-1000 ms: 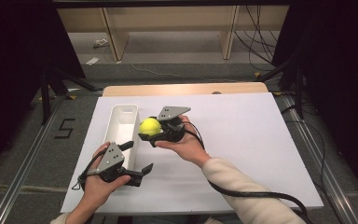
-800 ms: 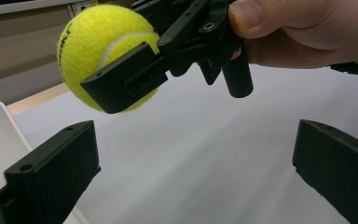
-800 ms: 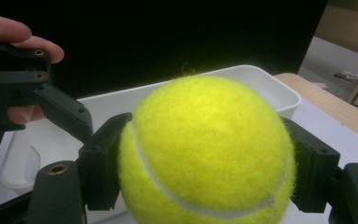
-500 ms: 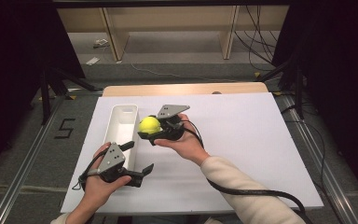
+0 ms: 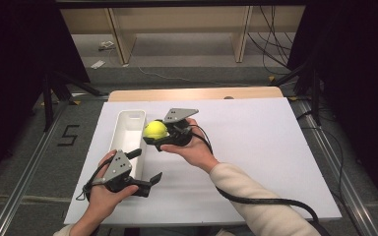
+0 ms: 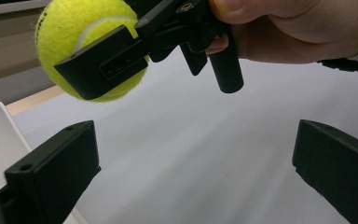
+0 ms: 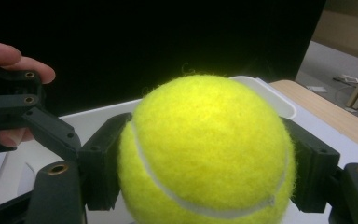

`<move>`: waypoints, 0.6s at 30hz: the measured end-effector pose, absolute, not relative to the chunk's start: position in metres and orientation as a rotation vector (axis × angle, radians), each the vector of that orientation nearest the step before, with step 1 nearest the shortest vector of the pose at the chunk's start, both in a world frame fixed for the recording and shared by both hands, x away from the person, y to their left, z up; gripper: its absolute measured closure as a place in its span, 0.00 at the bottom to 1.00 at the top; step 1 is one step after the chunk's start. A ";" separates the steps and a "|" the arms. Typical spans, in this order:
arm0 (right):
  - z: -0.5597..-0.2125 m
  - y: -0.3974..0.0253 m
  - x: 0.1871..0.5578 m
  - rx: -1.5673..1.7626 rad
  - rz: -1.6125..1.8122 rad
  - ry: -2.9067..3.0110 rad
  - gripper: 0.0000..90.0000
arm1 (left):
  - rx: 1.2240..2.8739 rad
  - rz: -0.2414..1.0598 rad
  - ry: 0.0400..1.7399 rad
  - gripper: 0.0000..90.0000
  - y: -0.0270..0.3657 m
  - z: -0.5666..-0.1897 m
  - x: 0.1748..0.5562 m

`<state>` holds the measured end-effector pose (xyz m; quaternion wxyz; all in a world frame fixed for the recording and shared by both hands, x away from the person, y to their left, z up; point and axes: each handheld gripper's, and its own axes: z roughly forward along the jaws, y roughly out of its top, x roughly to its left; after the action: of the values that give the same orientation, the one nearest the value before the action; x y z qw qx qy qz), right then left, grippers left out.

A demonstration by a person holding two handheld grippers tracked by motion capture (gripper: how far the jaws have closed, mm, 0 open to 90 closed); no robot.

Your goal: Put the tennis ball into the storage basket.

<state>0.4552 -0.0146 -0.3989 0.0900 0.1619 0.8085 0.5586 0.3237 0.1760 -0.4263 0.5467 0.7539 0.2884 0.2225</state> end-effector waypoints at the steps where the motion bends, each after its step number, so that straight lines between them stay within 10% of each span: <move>1: -0.399 -0.014 0.455 0.481 1.664 2.402 0.30 | 1.787 0.528 0.684 0.00 0.176 -0.426 0.324; 18: -0.402 -0.007 0.456 0.481 1.678 2.406 0.30 | 1.785 0.522 0.685 0.00 0.176 -0.426 0.323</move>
<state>0.4556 -0.0066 -0.4024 0.0846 0.1612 0.8065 0.5624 0.3235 0.1757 -0.4262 0.5480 0.7533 0.2891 0.2205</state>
